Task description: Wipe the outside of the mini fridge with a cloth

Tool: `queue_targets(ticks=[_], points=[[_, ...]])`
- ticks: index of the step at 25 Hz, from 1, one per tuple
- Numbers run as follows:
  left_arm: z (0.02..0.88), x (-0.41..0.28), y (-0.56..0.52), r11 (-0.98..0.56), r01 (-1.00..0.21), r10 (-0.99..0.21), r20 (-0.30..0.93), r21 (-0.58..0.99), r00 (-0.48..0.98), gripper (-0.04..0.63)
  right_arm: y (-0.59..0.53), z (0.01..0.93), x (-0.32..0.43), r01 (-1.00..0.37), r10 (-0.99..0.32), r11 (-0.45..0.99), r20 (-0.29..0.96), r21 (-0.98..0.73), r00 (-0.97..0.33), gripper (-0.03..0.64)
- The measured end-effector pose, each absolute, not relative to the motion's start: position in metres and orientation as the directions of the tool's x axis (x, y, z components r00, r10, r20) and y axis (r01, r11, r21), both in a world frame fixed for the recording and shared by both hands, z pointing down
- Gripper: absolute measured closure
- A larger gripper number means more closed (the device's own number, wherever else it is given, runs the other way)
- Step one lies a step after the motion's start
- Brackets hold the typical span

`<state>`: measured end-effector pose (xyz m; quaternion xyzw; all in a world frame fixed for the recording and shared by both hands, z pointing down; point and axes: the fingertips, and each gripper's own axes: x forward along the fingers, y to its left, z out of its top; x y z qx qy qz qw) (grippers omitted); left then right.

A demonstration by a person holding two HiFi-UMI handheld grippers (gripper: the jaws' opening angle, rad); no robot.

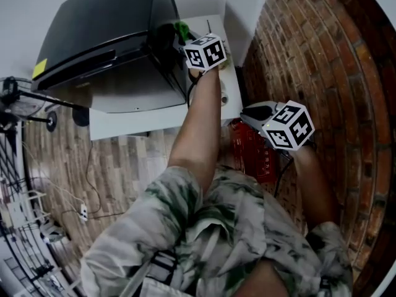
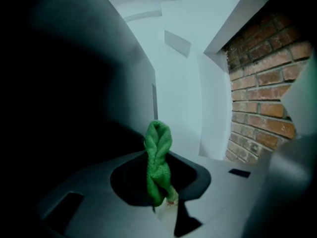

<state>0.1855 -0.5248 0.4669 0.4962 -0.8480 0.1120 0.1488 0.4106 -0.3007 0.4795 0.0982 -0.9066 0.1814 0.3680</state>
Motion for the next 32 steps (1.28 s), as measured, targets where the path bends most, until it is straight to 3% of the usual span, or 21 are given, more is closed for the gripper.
queue_targets(ticks=[11, 24, 32], points=[[0.534, 0.192, -0.501, 0.470, -0.881, -0.763, 0.476, -0.056, -0.437, 0.517, -0.291, 0.490, 0.418, -0.325, -0.033, 0.905, 0.716, -0.275, -0.698, 0.557], [0.380, 0.210, -0.502, 0.430, -0.903, -0.882, 0.202, -0.023, -0.425, 0.517, -0.275, 0.481, 0.410, -0.299, -0.038, 0.920, 0.700, -0.254, -0.713, 0.557], [0.349, 0.199, -0.490, 0.457, -0.889, -0.876, 0.158, -0.024, -0.455, 0.517, -0.264, 0.476, 0.410, -0.292, -0.042, 0.926, 0.700, -0.241, -0.712, 0.557]])
